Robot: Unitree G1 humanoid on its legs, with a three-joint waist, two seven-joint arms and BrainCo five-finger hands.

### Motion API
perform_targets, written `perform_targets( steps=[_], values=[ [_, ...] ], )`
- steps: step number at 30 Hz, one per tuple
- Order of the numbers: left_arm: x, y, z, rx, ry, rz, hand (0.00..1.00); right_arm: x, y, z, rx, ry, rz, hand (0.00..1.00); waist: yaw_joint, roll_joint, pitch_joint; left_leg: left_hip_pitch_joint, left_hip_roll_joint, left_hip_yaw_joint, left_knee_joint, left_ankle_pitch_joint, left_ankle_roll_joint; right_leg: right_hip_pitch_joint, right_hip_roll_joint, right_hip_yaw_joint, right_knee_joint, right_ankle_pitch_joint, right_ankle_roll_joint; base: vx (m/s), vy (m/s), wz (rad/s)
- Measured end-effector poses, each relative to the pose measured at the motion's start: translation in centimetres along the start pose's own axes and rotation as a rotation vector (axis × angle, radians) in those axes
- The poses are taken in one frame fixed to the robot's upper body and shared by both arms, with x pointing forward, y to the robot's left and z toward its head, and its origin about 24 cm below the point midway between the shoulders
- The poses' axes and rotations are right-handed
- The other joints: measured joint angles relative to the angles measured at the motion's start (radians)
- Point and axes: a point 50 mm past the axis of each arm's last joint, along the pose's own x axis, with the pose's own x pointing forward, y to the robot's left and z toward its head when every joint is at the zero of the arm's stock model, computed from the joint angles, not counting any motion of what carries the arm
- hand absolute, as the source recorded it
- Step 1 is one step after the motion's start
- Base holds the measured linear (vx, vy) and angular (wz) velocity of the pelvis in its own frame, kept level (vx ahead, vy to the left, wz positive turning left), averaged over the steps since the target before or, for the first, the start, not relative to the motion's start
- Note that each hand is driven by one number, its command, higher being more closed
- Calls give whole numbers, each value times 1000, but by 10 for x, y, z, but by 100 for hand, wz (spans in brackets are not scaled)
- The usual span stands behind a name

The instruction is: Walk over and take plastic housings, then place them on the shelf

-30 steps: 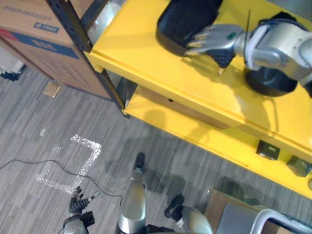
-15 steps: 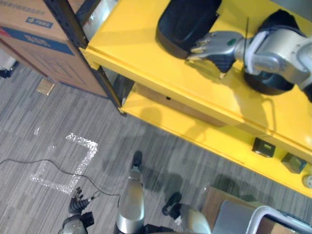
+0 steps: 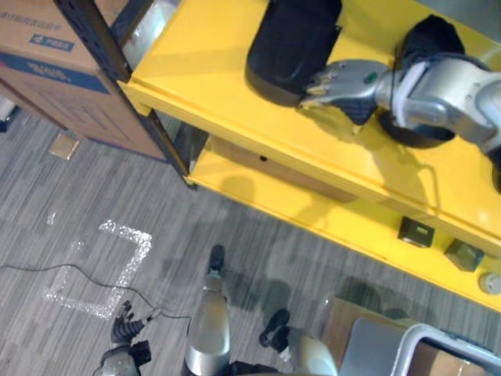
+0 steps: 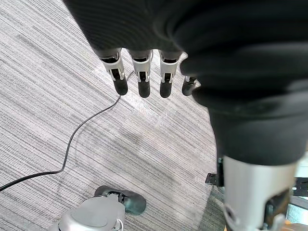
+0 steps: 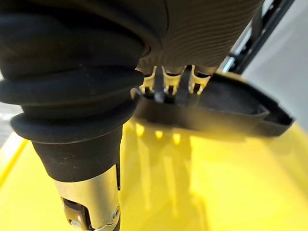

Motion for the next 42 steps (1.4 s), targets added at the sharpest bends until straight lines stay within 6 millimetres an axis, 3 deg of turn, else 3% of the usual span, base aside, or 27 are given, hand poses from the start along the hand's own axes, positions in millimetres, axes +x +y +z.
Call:
perform_targets(
  steps=[6,10,14,15,18,22,26,30,31,34,36,37,39,41,42],
  values=[
    [0,-2,-1,4,1,-6,0,-6,-16,-18,-22,140,-234,0,-6,0,0,0,-2,-1,0,0,0,-1,-3,0,4,0,0,-5,-3,0],
    [-1,-2,0,-3,-30,12,0,-23,-33,-39,46,308,-554,0,-18,-3,-2,4,-4,0,0,1,0,4,-9,-1,2,1,2,0,0,0],
    [-3,-3,4,-41,-92,99,0,-81,-14,-68,232,685,-974,0,-34,-2,-43,23,-19,-4,0,0,0,51,-12,-16,-52,21,19,18,-10,9],
    [-3,-4,8,-59,-113,133,0,-100,0,-70,285,797,-1055,0,-44,-1,-69,31,-25,-4,0,0,0,76,-11,-23,-83,35,24,33,5,9],
    [-6,-6,19,-121,-181,199,0,-132,27,-62,387,963,-1181,0,-75,0,-150,36,-31,2,-1,-4,5,103,-4,-21,-148,69,30,26,13,-9],
    [-19,-4,75,-320,-450,282,0,-176,85,-4,642,1198,-1309,0,-151,17,-264,70,-33,25,-6,-25,10,141,5,-4,-198,93,30,-22,14,-20],
    [-50,12,124,-484,-725,345,0,-217,133,77,824,1420,-1209,0,-218,62,-319,83,-25,64,-6,-32,11,143,14,31,-230,113,22,-43,2,-27],
    [-72,24,136,-547,-845,388,0,-247,164,163,1110,1602,-1032,0,-269,94,-338,91,-15,95,-6,-34,10,142,21,61,-257,141,24,-25,0,-25],
    [-73,23,133,-555,-832,395,0,-251,169,187,1216,1653,-988,0,-270,99,-341,102,-10,114,-6,-39,9,142,22,81,-257,143,23,-18,-4,-38],
    [-73,21,116,-576,-756,410,0,-247,170,230,1442,1697,-933,0,-276,96,-343,122,2,142,-6,-51,3,142,25,110,-258,143,18,-21,-14,-36],
    [-70,15,89,-576,-627,428,0,-229,172,267,1685,1681,-825,0,-280,83,-352,144,12,182,-6,-63,5,142,25,138,-252,143,15,-12,-5,-35],
    [-68,13,81,-569,-585,429,0,-223,174,275,1747,1677,-791,0,-277,77,-353,153,13,191,-6,-68,6,143,23,145,-249,143,14,-7,1,-30],
    [-53,-1,45,-521,-381,434,0,-209,192,315,1935,1696,-576,0,-271,51,-376,157,14,203,-6,-71,10,144,18,145,-243,142,15,-3,4,-8],
    [-45,-11,21,-486,-252,439,0,-200,204,340,2017,1724,-416,0,-266,41,-374,175,11,219,-7,-74,14,165,10,143,-245,138,16,0,0,0],
    [-42,-17,-3,-442,-135,437,0,-196,214,361,2067,1748,-265,0,-264,37,-380,191,5,220,-7,-78,18,181,4,143,-244,133,21,0,14,4]
  ],
)
